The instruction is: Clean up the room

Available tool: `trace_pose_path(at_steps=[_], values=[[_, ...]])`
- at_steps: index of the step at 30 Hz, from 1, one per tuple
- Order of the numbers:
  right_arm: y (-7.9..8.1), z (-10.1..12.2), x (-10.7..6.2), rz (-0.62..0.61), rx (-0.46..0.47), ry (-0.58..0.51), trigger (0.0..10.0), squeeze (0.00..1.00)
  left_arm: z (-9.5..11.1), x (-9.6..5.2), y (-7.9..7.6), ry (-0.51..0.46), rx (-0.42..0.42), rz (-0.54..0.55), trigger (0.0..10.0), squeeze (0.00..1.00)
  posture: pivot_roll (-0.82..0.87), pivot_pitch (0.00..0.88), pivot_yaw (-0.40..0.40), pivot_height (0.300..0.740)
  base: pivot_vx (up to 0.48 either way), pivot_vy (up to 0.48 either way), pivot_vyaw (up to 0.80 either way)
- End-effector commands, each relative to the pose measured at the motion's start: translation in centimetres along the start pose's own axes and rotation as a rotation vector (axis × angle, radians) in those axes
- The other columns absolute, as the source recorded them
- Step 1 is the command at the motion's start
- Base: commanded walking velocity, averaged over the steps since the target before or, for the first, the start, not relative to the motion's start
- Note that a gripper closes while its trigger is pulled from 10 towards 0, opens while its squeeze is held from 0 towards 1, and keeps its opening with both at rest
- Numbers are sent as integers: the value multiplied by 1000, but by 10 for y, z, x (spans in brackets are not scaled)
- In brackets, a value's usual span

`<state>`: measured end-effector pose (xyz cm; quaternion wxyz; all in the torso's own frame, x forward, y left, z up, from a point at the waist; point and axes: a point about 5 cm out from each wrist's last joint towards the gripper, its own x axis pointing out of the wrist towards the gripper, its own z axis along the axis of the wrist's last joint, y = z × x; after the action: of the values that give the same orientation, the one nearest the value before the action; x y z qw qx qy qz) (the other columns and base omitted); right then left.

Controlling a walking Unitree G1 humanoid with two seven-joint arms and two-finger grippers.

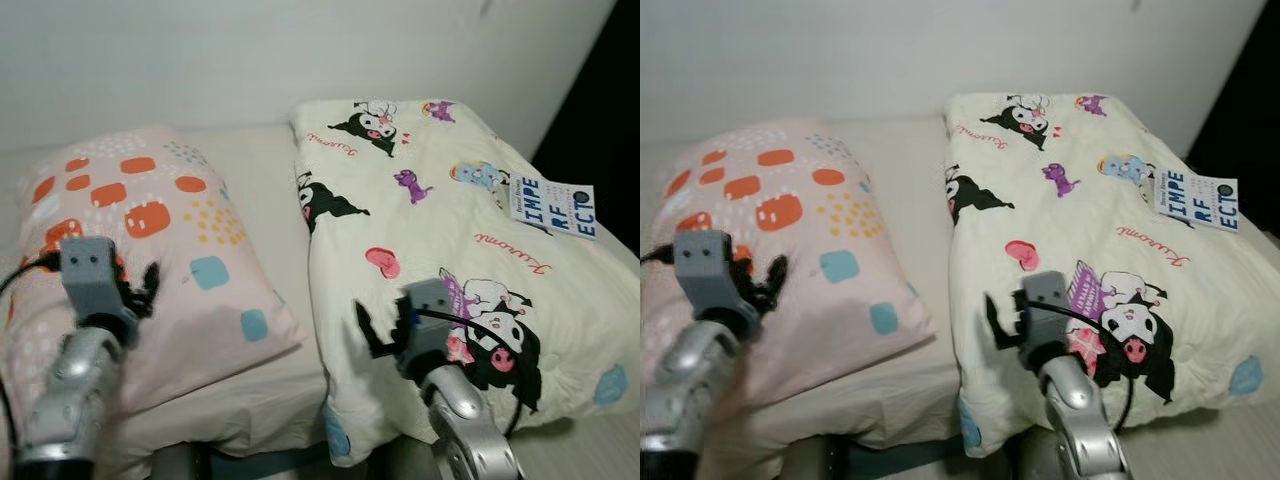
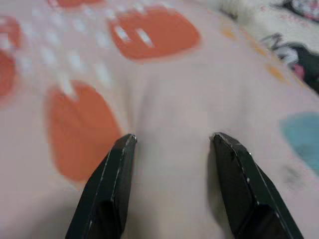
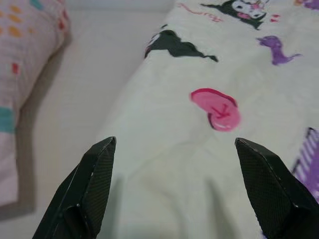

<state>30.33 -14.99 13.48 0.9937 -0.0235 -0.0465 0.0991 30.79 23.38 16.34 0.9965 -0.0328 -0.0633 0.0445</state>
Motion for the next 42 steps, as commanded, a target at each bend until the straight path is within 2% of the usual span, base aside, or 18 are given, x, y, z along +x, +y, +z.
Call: trace_pose_path(at_steps=[1,4,16,24,34,42], values=[[-3,-1,-7,-18,2,-13,10000,0,-11,-8,-8,25,21,-30,10000,0,29,196,-30,550,0,0,0],[-3,-4,-10,-18,13,-14,10000,0,-12,-11,-15,15,37,-56,10000,0,31,192,-28,565,0,0,0],[3,-4,-8,-6,14,-25,10000,0,-18,-17,-23,32,37,-80,10000,0,30,173,-31,600,0,0,0],[8,-5,-8,8,22,-24,10000,0,-19,-19,-24,21,77,-102,10000,0,31,168,-35,620,0,0,0],[7,-4,-10,17,29,-25,10000,0,-16,-19,-23,12,90,-96,10000,0,31,168,-36,650,0,0,0],[9,-8,-11,24,34,-18,10000,0,-25,-24,-23,34,100,-110,10000,0,32,166,-38,685,0,0,0]])
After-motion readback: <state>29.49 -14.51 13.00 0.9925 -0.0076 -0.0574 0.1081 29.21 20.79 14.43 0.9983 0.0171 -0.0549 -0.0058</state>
